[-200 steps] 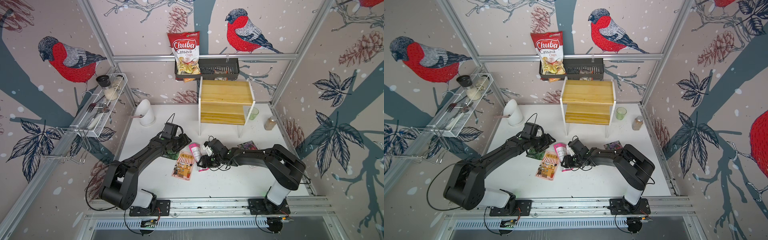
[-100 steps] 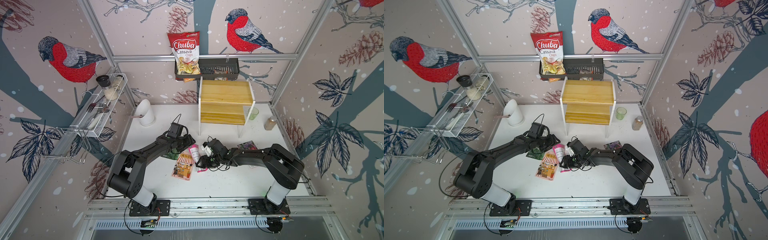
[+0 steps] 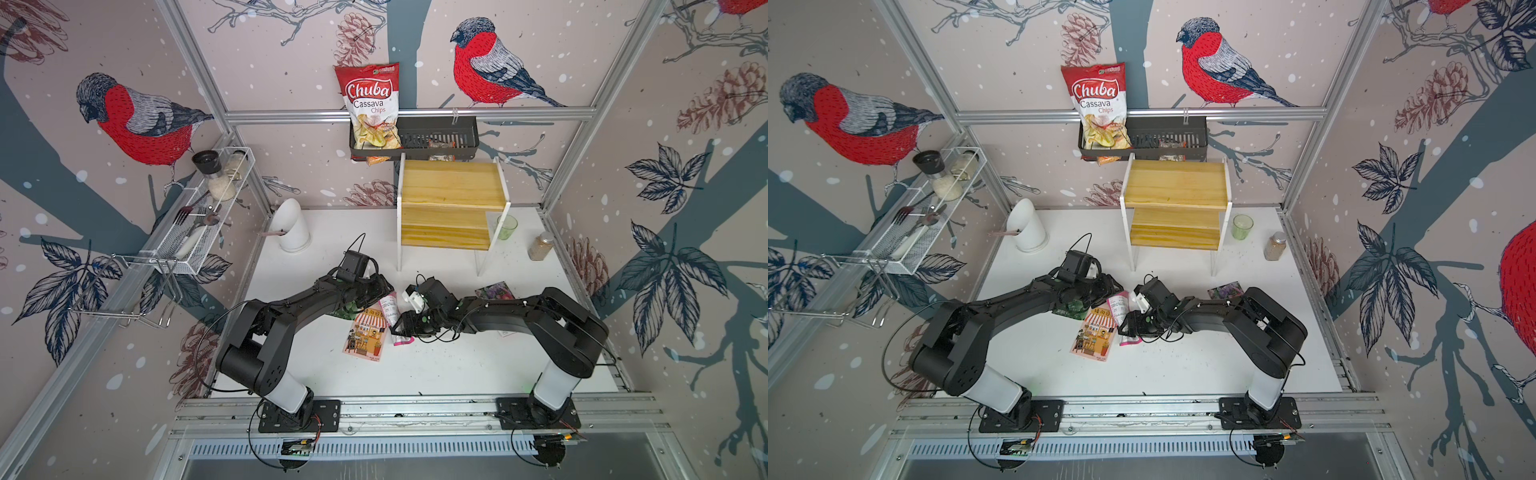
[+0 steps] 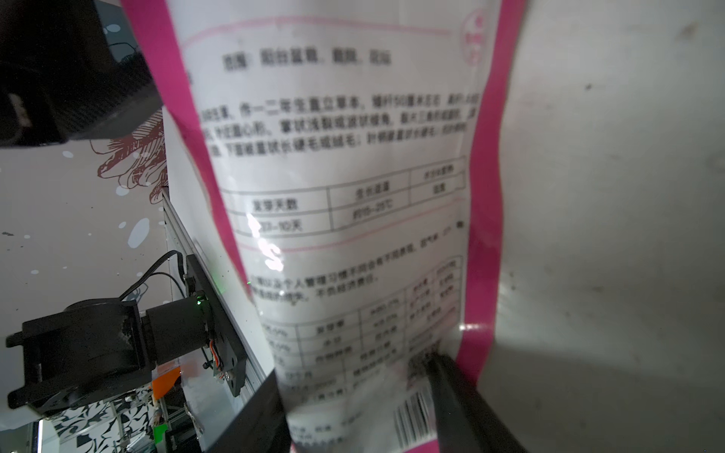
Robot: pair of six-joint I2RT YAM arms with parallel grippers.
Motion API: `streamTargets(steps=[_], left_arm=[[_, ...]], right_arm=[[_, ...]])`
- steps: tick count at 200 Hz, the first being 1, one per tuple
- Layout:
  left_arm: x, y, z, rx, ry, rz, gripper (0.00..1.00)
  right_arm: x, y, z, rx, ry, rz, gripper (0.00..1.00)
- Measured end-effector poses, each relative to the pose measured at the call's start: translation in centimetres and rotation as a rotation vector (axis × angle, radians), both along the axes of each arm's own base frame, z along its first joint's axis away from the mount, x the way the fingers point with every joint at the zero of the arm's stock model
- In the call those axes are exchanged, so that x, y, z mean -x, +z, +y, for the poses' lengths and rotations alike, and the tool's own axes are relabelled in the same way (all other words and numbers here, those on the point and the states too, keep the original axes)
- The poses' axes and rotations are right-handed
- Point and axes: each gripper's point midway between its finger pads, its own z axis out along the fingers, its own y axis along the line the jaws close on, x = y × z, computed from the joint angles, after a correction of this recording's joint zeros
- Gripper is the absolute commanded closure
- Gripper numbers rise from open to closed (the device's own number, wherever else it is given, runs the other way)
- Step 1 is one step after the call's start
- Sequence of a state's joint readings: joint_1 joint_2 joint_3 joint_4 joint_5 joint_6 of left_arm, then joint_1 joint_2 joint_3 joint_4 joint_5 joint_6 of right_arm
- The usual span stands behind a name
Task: Take the seed bag off the shelf
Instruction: Adjust the seed packet at the center of the board.
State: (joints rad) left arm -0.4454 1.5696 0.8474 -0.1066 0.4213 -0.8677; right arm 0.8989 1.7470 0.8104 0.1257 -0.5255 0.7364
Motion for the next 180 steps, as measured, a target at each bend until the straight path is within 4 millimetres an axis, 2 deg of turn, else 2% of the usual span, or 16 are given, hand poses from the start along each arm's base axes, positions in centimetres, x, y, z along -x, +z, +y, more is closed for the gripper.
streamTargets(steps=[79, 133, 180], left_arm=[[1.3, 0.5, -2.3, 0.128, -0.041, 0.027, 0.49], [1.8, 1.5, -2.6, 0.157, -0.043, 0.031, 0.49], [2.8, 2.1, -3.6, 0.195, -0.053, 0.063, 0.49]], right_arm=[[-0.1, 0.1, 0.2, -0.046, 0.020, 0.048, 0.29], [-0.4, 0.5, 0.1, -0.070, 0.023, 0.059, 0.19], [-1.0, 0.7, -0.5, -0.073, 0.005, 0.053, 0.18]])
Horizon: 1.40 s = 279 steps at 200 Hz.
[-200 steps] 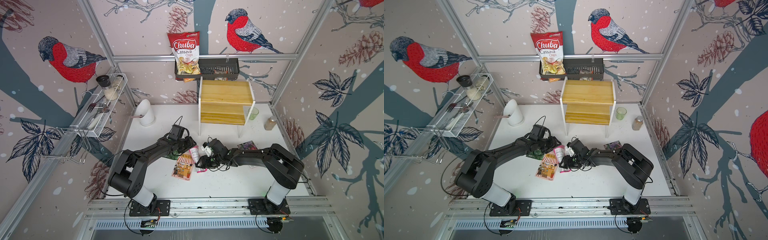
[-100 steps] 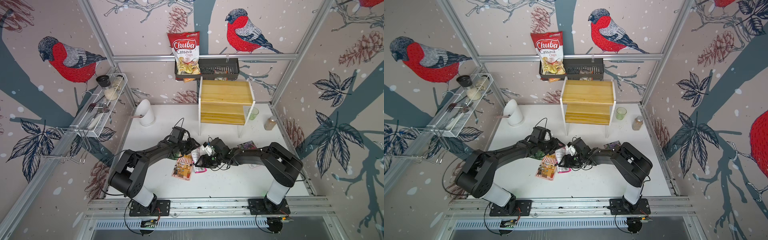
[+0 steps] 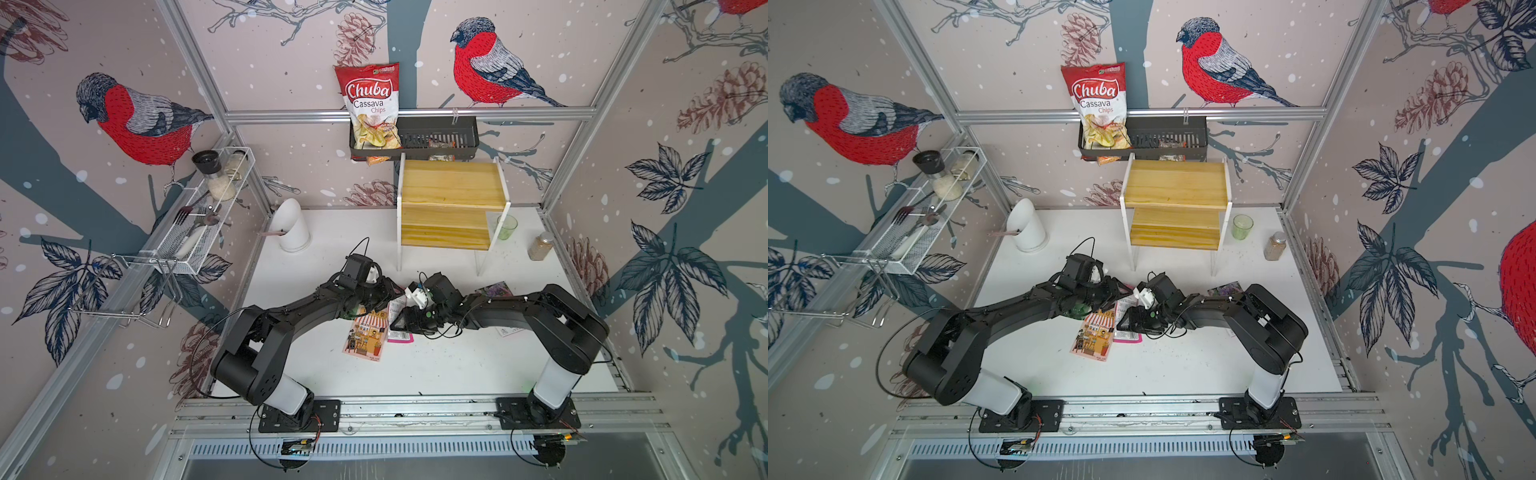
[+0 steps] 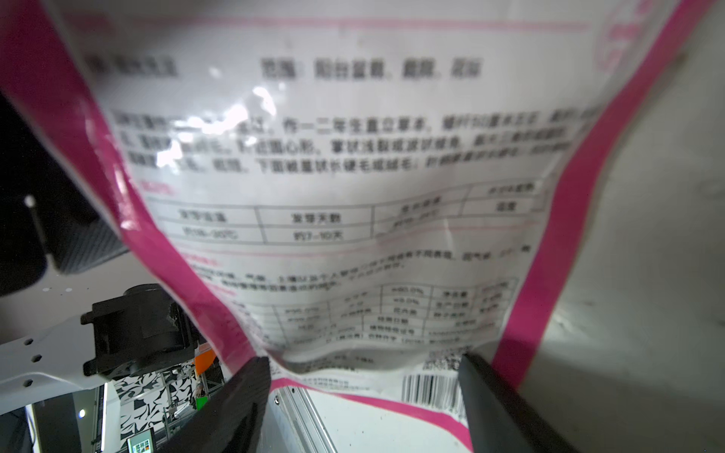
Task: Take the seed bag off the shelf
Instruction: Adjust the seed packet at the center of the board.
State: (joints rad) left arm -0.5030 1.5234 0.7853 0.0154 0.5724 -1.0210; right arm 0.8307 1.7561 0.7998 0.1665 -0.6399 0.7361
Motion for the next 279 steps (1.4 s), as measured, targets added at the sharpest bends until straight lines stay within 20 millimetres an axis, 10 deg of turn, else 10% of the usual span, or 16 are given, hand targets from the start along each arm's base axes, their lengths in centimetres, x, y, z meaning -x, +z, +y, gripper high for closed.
streamTargets(steps=[126, 201, 279], left_arm=[[0.3, -0.3, -2.3, -0.038, -0.055, 0.025, 1.00], [-1.8, 2.7, -1.7, -0.159, -0.061, -0.053, 1.00], [-1.5, 4.6, -0.4, -0.555, -0.103, -0.066, 1.00]], right_arm=[[-0.5, 0.4, -0.7, 0.000, -0.012, -0.019, 0.17], [-0.1, 4.1, -2.0, -0.022, -0.025, -0.077, 0.14], [-1.5, 6.6, -9.8, 0.027, -0.242, -0.132, 0.11]])
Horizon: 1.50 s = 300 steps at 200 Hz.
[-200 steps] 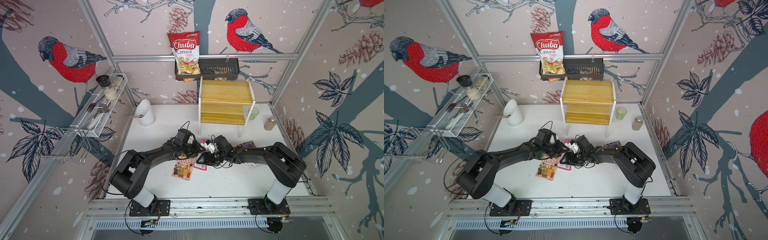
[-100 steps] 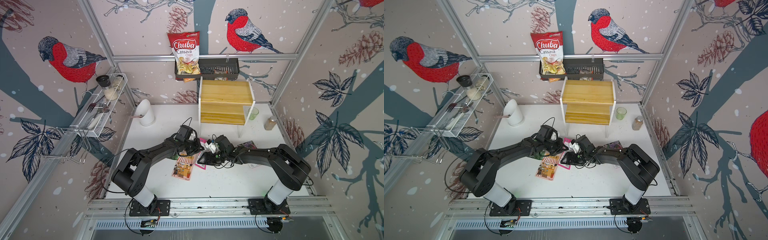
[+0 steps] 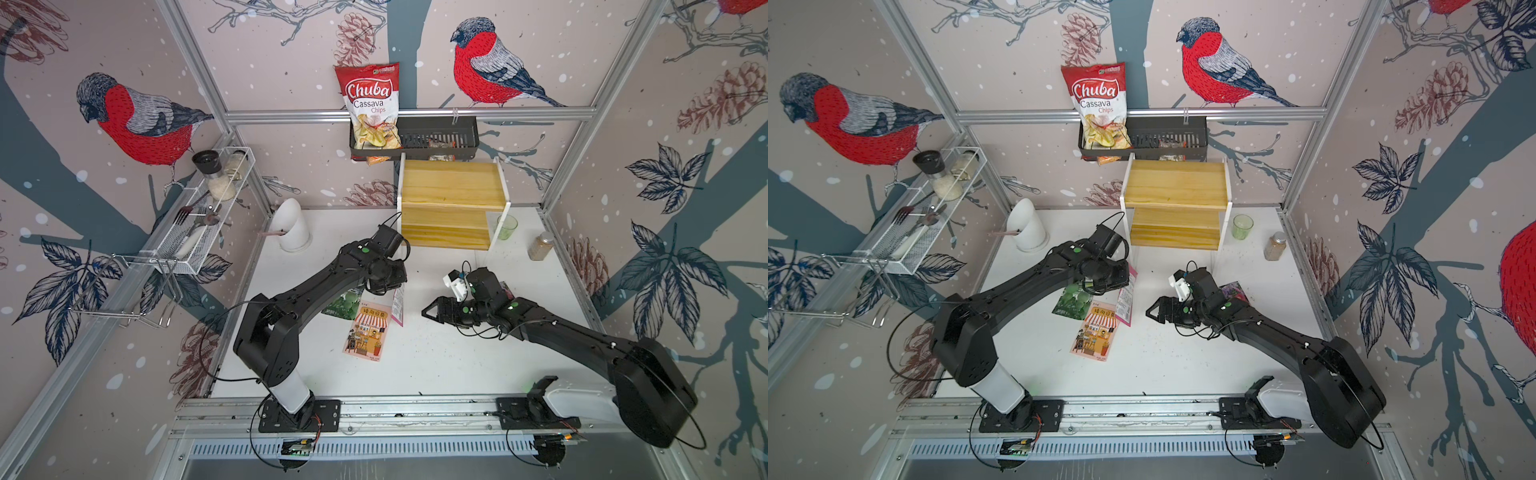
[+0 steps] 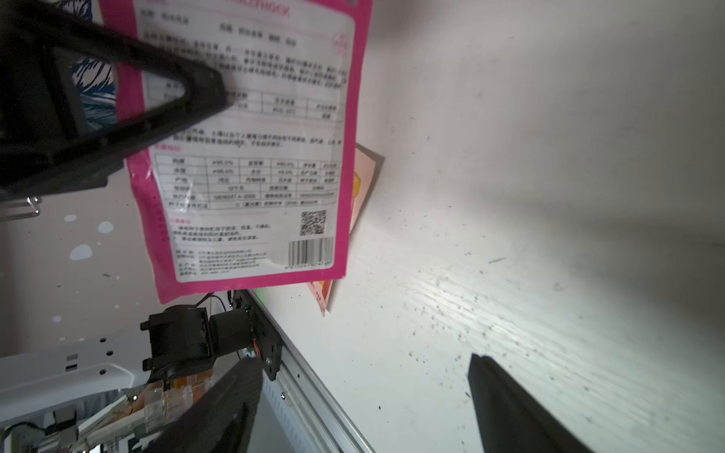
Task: Take the seed bag off the shelf
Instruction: Adjust the seed packet at the center of the board.
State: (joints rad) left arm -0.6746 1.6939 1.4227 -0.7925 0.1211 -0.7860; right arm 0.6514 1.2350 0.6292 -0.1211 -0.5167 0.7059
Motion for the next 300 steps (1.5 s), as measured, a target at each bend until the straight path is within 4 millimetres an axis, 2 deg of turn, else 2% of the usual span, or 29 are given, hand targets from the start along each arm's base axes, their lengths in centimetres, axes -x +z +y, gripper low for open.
streamTargets(steps=[21, 55, 82, 100, 114, 139, 160, 179, 187, 197, 213, 215, 232, 244, 273, 300], left_arm=[[1.3, -1.1, -0.4, -0.123, -0.015, 0.031, 1.00], [3.0, -2.5, -1.2, -0.253, -0.009, 0.061, 1.00], [3.9, -6.0, -1.8, -0.328, 0.006, 0.123, 1.00], [4.2, -7.9, -2.4, -0.354, 0.024, 0.151, 1.00], [4.3, -8.9, -3.6, -0.363, 0.018, 0.157, 1.00], [4.2, -9.5, -5.7, -0.350, 0.017, 0.147, 1.00], [4.2, -10.3, -6.5, -0.343, 0.018, 0.153, 1.00], [4.4, -10.9, -6.9, -0.333, 0.014, 0.171, 0.85], [4.3, -11.0, -6.9, -0.332, 0.013, 0.170, 0.73], [4.4, -11.0, -6.8, -0.334, 0.011, 0.172, 0.53], [4.6, -10.9, -6.7, -0.335, 0.010, 0.178, 0.27], [4.6, -10.8, -6.7, -0.334, 0.010, 0.177, 0.21], [4.6, -9.7, -6.7, -0.321, 0.003, 0.164, 0.06], [4.6, -8.7, -6.7, -0.312, -0.007, 0.153, 0.05], [4.9, -5.4, -6.4, -0.291, -0.055, 0.091, 0.05], [6.1, -1.8, -4.5, -0.254, -0.113, 0.008, 0.04]], right_arm=[[-0.2, -0.6, -1.4, 0.033, -0.045, 0.009, 0.11], [-0.5, -1.4, -2.4, 0.075, -0.084, 0.027, 0.10], [-0.8, -1.5, -3.1, 0.085, -0.111, 0.029, 0.10], [-1.1, -1.4, -3.9, 0.084, -0.139, 0.023, 0.10], [-1.2, -1.3, -4.7, 0.085, -0.166, 0.019, 0.10], [-1.4, -1.1, -6.1, 0.086, -0.209, 0.018, 0.09], [-1.7, -0.7, -6.8, 0.081, -0.234, 0.009, 0.09], [-1.7, -0.6, -7.2, 0.086, -0.246, 0.012, 0.09], [-1.6, -0.7, -7.4, 0.090, -0.251, 0.017, 0.09], [-1.6, -0.7, -7.5, 0.091, -0.253, 0.019, 0.09], [-1.6, -0.8, -7.6, 0.092, -0.256, 0.021, 0.09], [-1.6, -0.8, -7.6, 0.092, -0.257, 0.021, 0.09], [-1.6, -0.9, -7.7, 0.097, -0.260, 0.026, 0.05], [-1.6, -0.9, -7.9, 0.103, -0.267, 0.028, 0.00], [-2.2, -0.6, -8.8, 0.123, -0.308, 0.019, 0.00], [-3.6, -0.2, -11.0, 0.164, -0.410, -0.001, 0.00]])
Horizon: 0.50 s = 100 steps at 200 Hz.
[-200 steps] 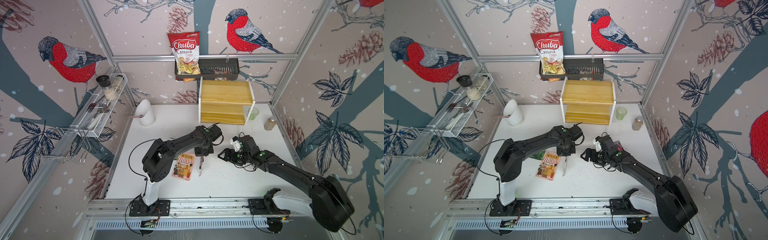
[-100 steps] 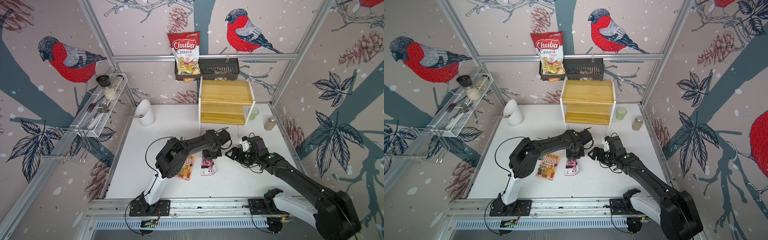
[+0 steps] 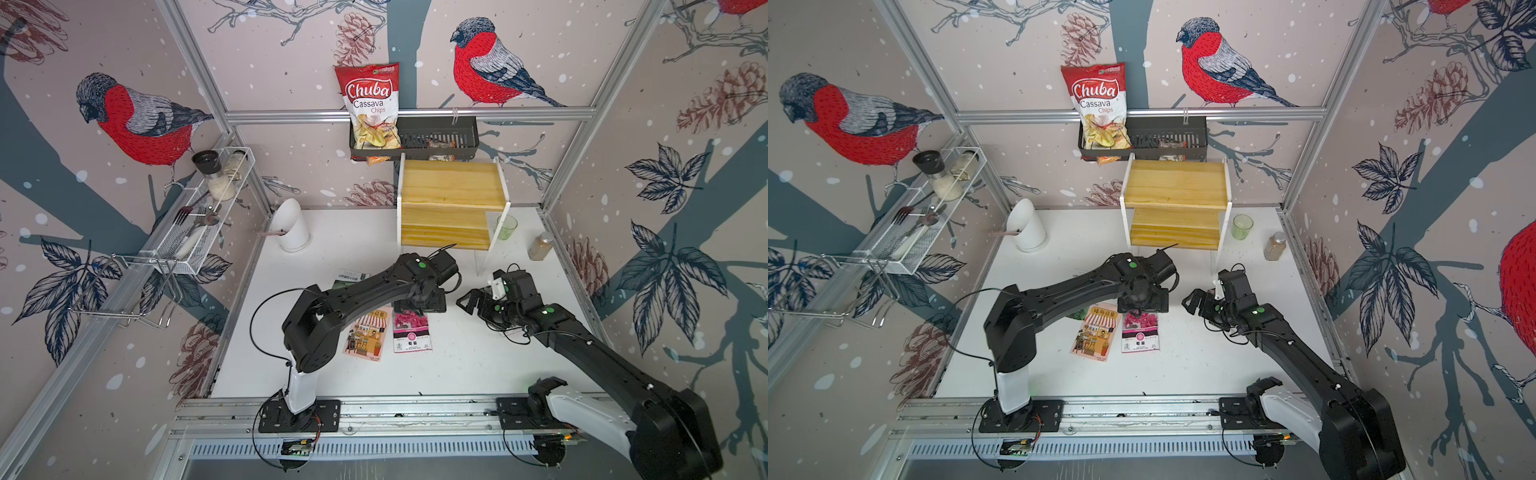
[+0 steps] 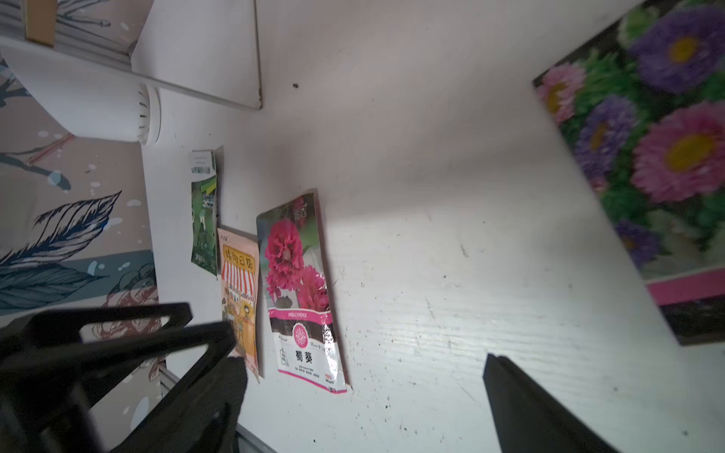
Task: Take the seed bag off the shelf
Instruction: Adjust the seed packet at the center of the board, then reset both arms
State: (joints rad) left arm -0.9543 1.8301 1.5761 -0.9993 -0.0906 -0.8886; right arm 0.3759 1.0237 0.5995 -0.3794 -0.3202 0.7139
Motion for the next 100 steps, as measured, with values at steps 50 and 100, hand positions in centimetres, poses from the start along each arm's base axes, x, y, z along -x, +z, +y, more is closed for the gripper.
streamTargets(steps=[50, 100], left_arm=[[-1.0, 4.8, 12.2, 0.099, 0.104, -0.259, 0.03], [-3.9, 2.1, 24.7, 0.097, 0.291, -0.552, 0.04]], right_arm=[[-3.6, -0.3, -9.4, 0.138, -0.383, -0.012, 0.00], [-7.0, -1.9, -16.8, 0.309, -0.559, -0.047, 0.00]])
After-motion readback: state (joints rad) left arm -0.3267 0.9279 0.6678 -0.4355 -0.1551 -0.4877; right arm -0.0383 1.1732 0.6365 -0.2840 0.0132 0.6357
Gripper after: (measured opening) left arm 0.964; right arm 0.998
